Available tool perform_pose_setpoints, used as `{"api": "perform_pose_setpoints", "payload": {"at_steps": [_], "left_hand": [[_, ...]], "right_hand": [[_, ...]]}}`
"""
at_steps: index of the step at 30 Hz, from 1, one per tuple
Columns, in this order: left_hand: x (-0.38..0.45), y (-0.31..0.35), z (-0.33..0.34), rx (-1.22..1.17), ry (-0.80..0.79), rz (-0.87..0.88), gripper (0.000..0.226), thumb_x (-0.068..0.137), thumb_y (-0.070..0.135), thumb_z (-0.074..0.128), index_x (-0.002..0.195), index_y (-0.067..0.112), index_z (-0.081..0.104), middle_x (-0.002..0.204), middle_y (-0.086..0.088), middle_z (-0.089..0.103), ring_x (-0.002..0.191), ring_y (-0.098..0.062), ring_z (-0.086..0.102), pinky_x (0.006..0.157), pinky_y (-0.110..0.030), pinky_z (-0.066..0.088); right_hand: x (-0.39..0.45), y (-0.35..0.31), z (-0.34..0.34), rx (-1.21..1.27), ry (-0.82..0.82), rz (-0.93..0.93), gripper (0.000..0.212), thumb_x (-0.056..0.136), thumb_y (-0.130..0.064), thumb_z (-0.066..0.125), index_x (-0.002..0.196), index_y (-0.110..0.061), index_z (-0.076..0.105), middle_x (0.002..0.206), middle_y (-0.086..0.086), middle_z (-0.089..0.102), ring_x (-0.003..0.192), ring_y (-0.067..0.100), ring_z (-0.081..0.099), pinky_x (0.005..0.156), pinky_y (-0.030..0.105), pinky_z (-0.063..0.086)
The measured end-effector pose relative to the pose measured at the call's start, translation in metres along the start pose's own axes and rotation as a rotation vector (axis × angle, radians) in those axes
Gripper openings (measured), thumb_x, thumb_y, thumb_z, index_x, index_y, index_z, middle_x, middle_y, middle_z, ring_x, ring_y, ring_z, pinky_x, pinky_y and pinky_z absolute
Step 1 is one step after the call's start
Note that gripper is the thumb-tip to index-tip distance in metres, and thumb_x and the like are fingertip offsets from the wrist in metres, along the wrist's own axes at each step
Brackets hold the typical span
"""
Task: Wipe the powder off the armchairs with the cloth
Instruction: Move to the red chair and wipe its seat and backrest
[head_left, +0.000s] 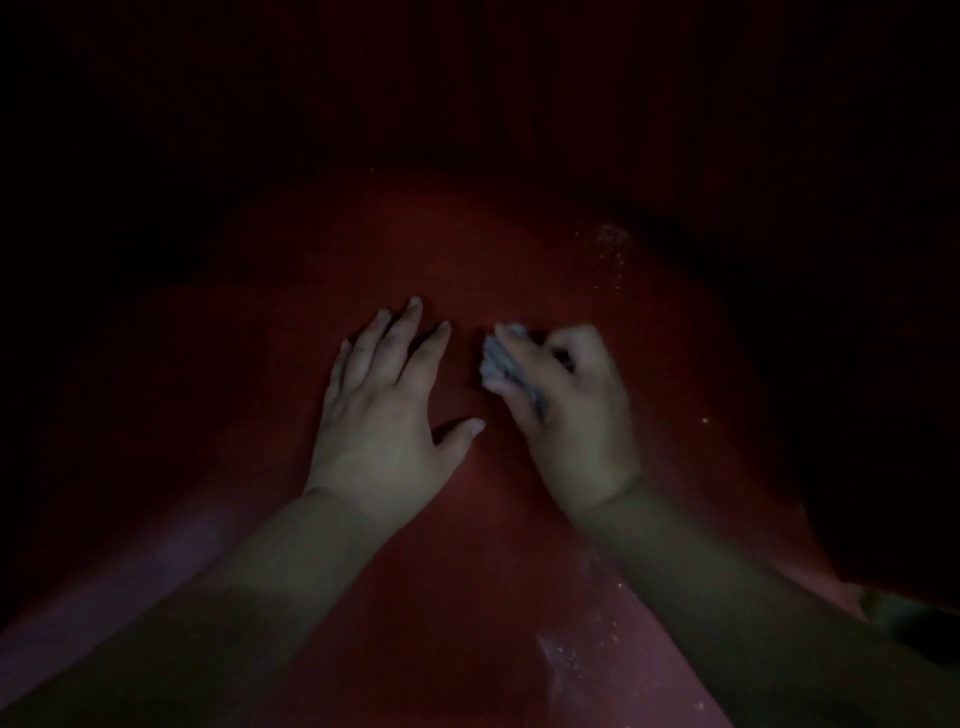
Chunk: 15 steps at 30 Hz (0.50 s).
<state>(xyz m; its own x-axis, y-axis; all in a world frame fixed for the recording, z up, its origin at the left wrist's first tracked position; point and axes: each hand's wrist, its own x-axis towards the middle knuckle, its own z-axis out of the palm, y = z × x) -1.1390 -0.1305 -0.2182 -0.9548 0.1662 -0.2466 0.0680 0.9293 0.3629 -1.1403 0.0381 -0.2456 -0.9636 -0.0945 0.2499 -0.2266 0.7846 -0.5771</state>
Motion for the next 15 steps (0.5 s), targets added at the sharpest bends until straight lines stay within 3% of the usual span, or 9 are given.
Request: {"api": "perform_pose_setpoints", "payload": {"at_steps": [3,6,12,15], "left_hand": [[0.002,-0.001,-0.001,0.017,-0.004,-0.002,0.085,0.077,0.061,0.06,0.149,0.03,0.028,0.16,0.008,0.01,0.147,-0.015,0.003,0.119,-0.038,0.003],[0.003,0.0,-0.004,0.017,-0.028,0.004,0.085,0.078,0.063,0.059,0.15,0.031,0.026,0.16,0.01,0.007,0.147,-0.012,-0.001,0.118,-0.036,0.001],[0.003,0.0,-0.007,0.004,-0.051,-0.003,0.085,0.078,0.062,0.058,0.15,0.033,0.024,0.16,0.012,0.004,0.147,-0.01,-0.004,0.116,-0.035,-0.001],[0.003,0.001,-0.005,-0.002,-0.051,-0.008,0.086,0.078,0.063,0.057,0.151,0.033,0.023,0.16,0.012,0.003,0.147,-0.009,-0.006,0.116,-0.034,-0.003]], "right_hand": [[0.048,0.022,0.007,-0.013,0.097,0.054,0.039,0.084,-0.023,0.07,0.121,-0.015,0.066,0.093,0.011,0.051,0.077,0.022,0.054,0.067,0.04,0.052],[0.043,0.042,-0.007,0.014,0.235,0.262,0.037,0.087,-0.02,0.067,0.123,-0.018,0.064,0.1,0.006,0.047,0.086,0.022,0.058,0.076,0.04,0.055],[-0.015,0.035,-0.032,-0.027,0.272,0.427,0.043,0.09,-0.013,0.065,0.132,-0.014,0.057,0.111,0.0,0.037,0.095,-0.001,0.045,0.087,0.005,0.04],[0.02,0.047,-0.028,0.062,0.361,0.663,0.034,0.096,-0.017,0.053,0.13,-0.014,0.057,0.123,0.01,0.047,0.108,0.012,0.05,0.085,0.0,0.033]]}}
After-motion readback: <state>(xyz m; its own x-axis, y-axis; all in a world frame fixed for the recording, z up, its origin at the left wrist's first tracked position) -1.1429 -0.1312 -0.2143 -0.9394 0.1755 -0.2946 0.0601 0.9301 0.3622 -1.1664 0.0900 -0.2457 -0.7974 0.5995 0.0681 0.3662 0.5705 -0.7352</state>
